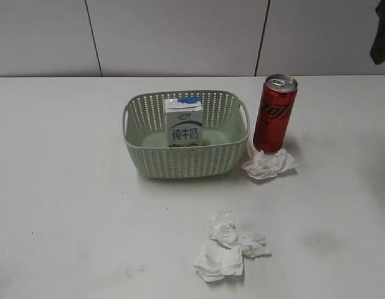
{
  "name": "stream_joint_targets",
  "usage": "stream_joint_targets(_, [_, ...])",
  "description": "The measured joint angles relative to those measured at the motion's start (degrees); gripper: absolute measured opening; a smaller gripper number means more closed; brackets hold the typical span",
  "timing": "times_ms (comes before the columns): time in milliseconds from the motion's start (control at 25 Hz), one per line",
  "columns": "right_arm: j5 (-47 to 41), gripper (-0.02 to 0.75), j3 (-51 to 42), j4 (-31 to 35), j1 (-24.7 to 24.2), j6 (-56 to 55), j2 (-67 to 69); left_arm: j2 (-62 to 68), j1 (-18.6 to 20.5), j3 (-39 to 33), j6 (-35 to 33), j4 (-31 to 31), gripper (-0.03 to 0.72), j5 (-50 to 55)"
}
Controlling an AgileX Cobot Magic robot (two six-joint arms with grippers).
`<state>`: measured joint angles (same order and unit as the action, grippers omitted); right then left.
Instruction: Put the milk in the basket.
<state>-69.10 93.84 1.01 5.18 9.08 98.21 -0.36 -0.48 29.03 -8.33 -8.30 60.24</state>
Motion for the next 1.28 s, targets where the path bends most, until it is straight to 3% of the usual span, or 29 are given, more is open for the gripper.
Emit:
stream_joint_targets(520, [6.0,0.575,-35.3,0.0,0.0,0.0,-27.4,0.0,0.0,0.0,0.0,0.0,0.235,0.0])
stream_joint_targets(1280, [6.6,0.575,-62.0,0.0,0.0,-1.3,-62.7,0.0,0.0,0.0,0.0,0.0,0.235,0.0])
